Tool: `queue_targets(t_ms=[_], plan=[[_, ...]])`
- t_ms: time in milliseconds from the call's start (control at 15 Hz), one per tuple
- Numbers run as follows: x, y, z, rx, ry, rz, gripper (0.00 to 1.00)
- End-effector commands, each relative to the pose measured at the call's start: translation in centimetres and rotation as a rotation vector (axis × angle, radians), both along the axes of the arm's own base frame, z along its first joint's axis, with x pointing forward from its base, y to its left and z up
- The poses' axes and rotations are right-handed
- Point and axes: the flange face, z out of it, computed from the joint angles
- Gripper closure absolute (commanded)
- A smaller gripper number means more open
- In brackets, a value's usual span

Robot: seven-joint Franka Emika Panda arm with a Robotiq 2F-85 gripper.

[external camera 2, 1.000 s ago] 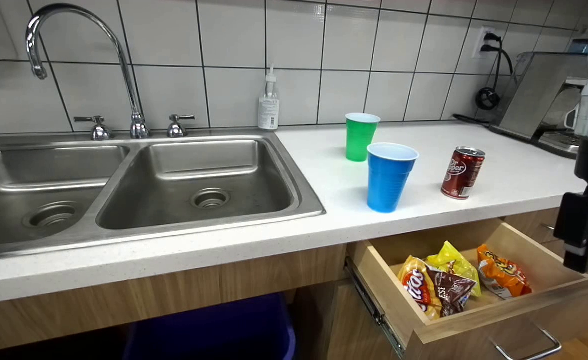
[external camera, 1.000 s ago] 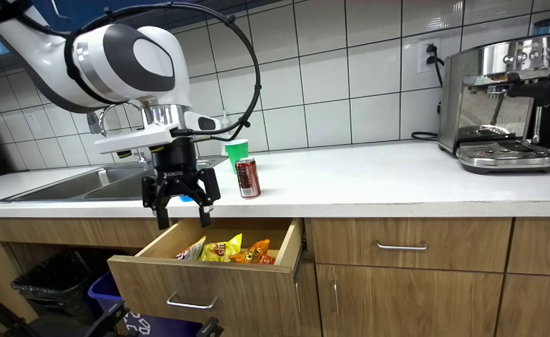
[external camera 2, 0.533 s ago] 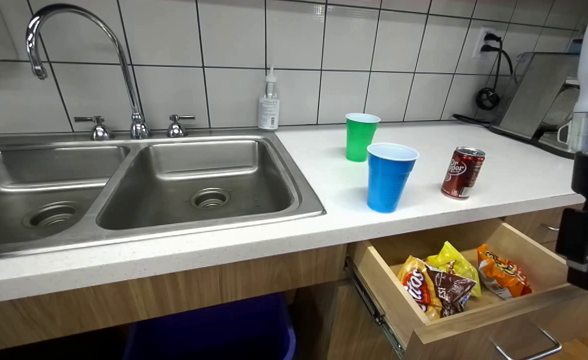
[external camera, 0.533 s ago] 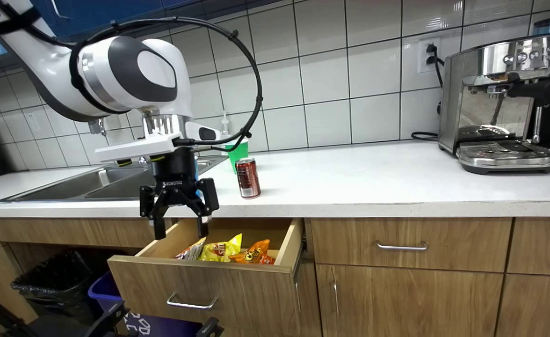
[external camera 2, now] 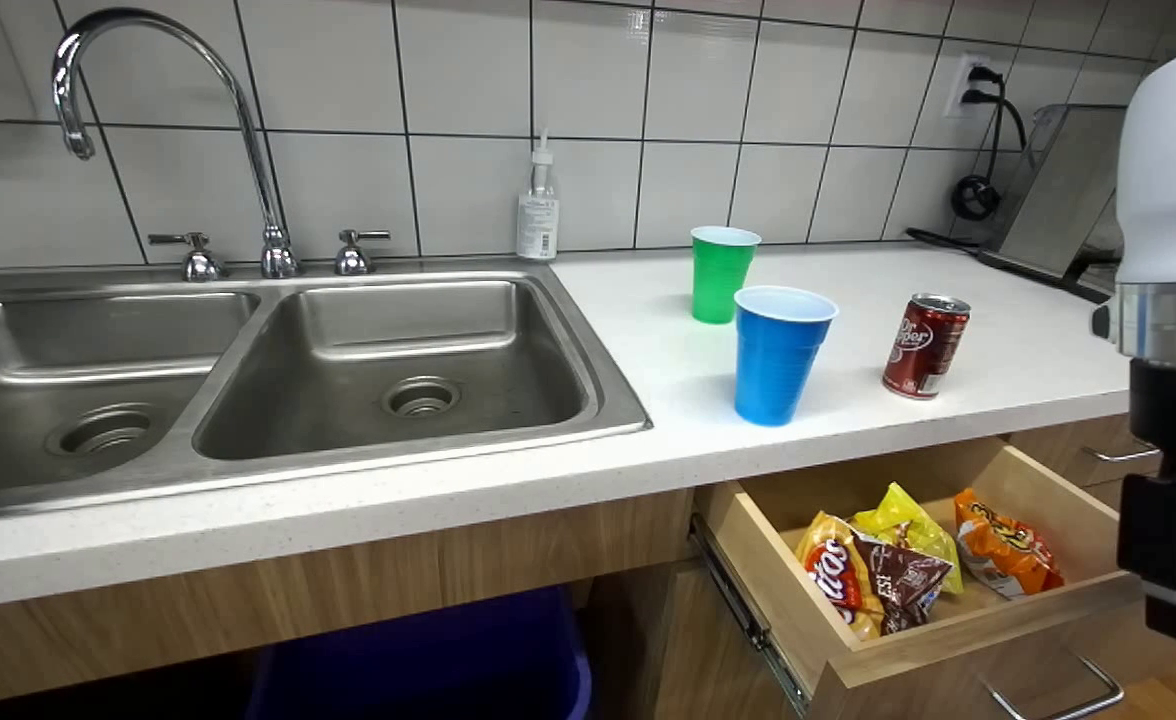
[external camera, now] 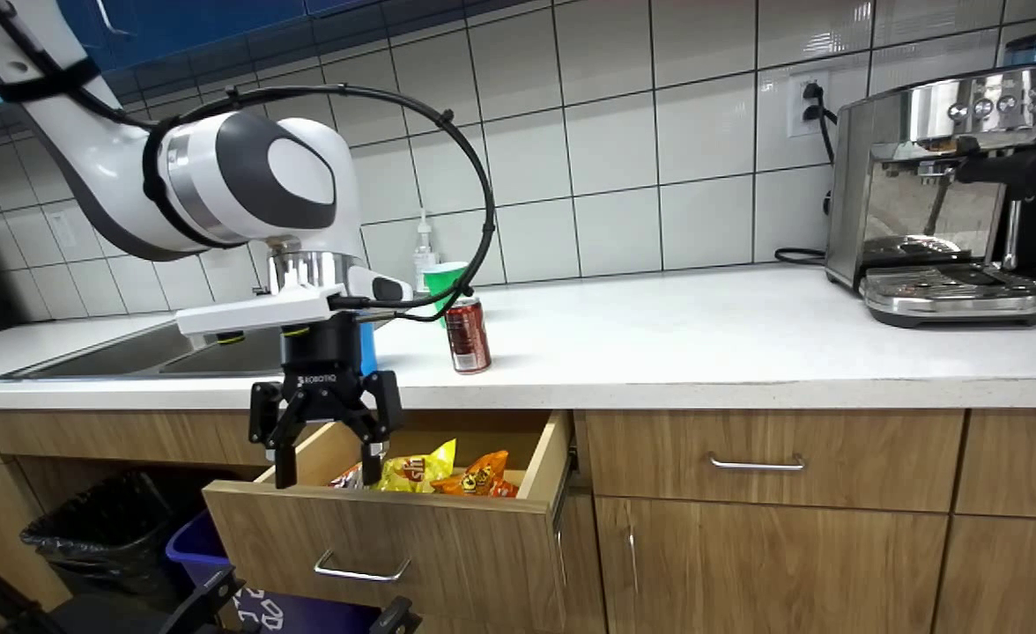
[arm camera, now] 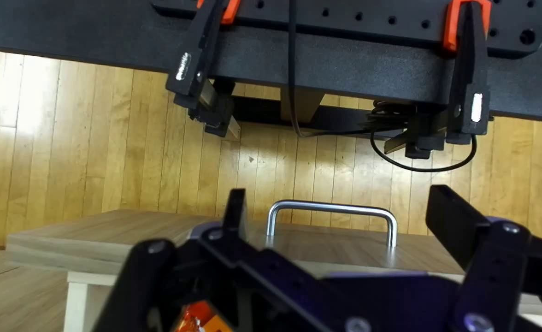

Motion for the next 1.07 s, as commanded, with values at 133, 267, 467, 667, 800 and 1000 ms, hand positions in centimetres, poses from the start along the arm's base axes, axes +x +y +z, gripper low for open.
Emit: queue_targets(t_ms=[133, 267, 467, 667, 800, 1000], plan=[[-0.2, 1.5, -2.3, -0.012, 0.016, 0.061, 0.0], [-0.1, 1.9, -3.2, -0.017, 0.0, 0.078, 0.0], [0.3, 2.2, -4.5, -0.02, -0.042, 0.088, 0.0], [0.6, 2.4, -5.7, -0.009, -0.081, 0.074, 0.0], [0.7, 2.5, -6.4, 0.001, -0.102, 0.06, 0.0], [0.9, 2.6, -6.8, 0.004, -0.133, 0.033, 0.0]])
